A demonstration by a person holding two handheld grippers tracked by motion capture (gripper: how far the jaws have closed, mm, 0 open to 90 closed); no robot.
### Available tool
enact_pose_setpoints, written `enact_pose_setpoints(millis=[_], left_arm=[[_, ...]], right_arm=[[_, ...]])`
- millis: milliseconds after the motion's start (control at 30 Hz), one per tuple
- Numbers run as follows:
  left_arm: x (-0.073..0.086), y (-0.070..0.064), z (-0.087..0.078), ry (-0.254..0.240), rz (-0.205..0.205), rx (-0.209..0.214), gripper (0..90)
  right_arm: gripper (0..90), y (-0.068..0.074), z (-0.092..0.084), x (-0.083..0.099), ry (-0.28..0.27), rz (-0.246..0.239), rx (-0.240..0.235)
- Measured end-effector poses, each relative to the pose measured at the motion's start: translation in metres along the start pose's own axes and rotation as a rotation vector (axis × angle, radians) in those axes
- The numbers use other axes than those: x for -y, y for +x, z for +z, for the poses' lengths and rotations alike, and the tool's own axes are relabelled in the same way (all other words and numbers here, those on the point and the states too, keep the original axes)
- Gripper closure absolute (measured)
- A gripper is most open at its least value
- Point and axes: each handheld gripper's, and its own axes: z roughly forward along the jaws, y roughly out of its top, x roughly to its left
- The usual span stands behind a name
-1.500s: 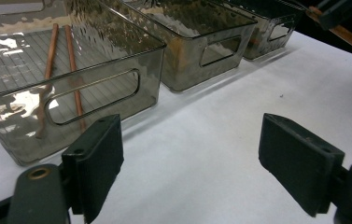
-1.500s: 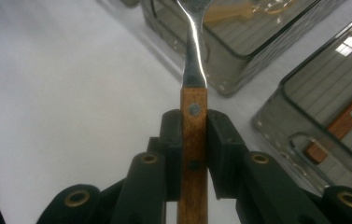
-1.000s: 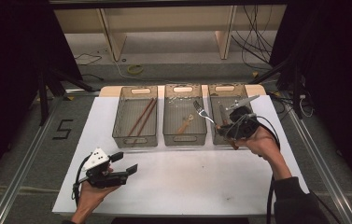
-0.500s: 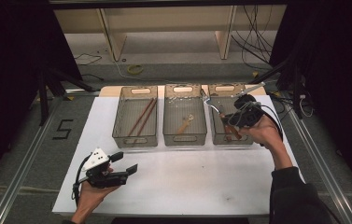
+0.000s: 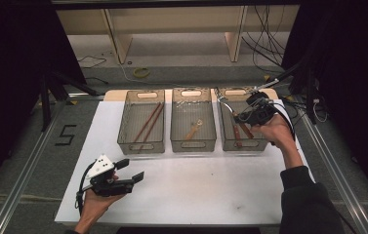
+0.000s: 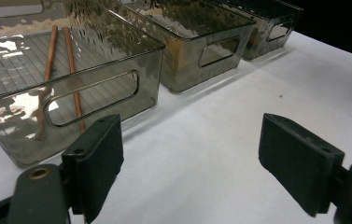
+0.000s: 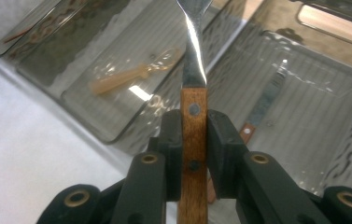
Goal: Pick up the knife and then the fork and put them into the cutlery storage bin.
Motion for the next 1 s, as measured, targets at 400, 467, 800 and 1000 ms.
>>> enact_pose_setpoints(millis=[400,467,800,1000], left_arm=[[0.000,0.000,0.000,0.001,0.001,0.001,21.4],[0.000,0.000,0.000,0.000,0.000,0.002,21.3],[0.000,0.000,0.000,0.001,0.000,0.002,21.3],[0.000,0.000,0.000,0.000,0.001,0.002,21.3]], right_arm=[[77.9,-0.023,0.011,-0.002,0.019,0.089,0.037],[77.8,-0.026,0.013,-0.002,0.021,0.101,0.043],[77.9,-0.038,0.021,0.000,0.039,0.147,0.063],[77.8,-0.039,0.025,-0.001,0.040,0.160,0.069]])
